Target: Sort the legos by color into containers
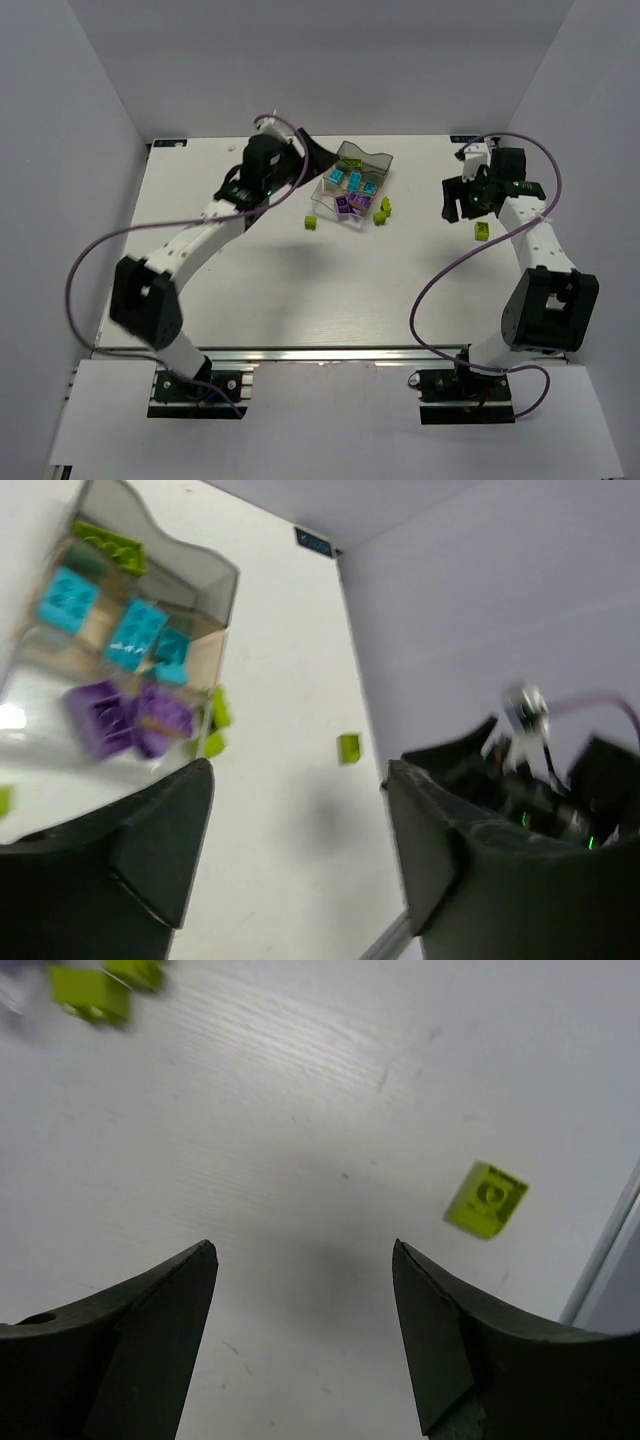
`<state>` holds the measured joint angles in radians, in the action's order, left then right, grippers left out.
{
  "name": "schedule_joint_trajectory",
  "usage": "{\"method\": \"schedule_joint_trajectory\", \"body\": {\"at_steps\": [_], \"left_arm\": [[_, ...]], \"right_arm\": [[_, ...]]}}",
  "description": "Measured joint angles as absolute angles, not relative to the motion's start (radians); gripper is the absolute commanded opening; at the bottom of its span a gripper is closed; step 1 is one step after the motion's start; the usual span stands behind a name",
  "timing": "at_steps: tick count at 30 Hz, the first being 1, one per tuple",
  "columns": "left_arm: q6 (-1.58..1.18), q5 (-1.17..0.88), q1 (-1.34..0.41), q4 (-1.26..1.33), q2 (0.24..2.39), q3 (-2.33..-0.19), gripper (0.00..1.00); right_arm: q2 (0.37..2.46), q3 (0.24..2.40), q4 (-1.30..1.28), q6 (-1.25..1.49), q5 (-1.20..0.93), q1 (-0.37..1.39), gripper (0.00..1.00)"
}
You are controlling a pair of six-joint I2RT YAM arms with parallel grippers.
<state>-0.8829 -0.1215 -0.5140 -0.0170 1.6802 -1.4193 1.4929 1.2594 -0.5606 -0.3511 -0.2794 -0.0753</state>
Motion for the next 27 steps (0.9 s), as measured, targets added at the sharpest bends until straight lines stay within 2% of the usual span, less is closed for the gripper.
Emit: {"method": "schedule_joint_trajectory", "body": {"at_steps": [2, 4, 7, 12, 19, 27], "left_arm": [[-0.841, -0.097, -0.513, -0.023, 1.530, -1.278, 0.93], [-0.812, -0.077, -0.503, -0.030, 1.393, -1.140, 0.94], [-0.785, -0.023, -0.477, -0.061, 1.230, -0.978, 0.95], [-0.767, 0.032, -0.461, -0.119, 1.087, -0.805, 0.95], [-0.765, 0.050, -0.461, -0.208, 0.951, -0.664, 0.96], [-0.791, 0.070, -0.461, -0.255, 0.800, -0.575, 0.96]], "right_arm": [[1.544, 1.270, -0.613, -0.356, -0.206, -0.085, 0.80], [1.598, 1.292, -0.672, -0.365, -0.147, -0.100, 0.83], [1.676, 1.347, -0.744, -0.379, -0.082, -0.136, 0.86], [1.794, 1.489, -0.809, -0.385, -0.013, -0.195, 0.89], [1.926, 1.611, -0.810, -0.349, 0.067, -0.217, 0.86], [2.062, 1.640, -0.812, -0.308, 0.076, -0.248, 0.78]]}}
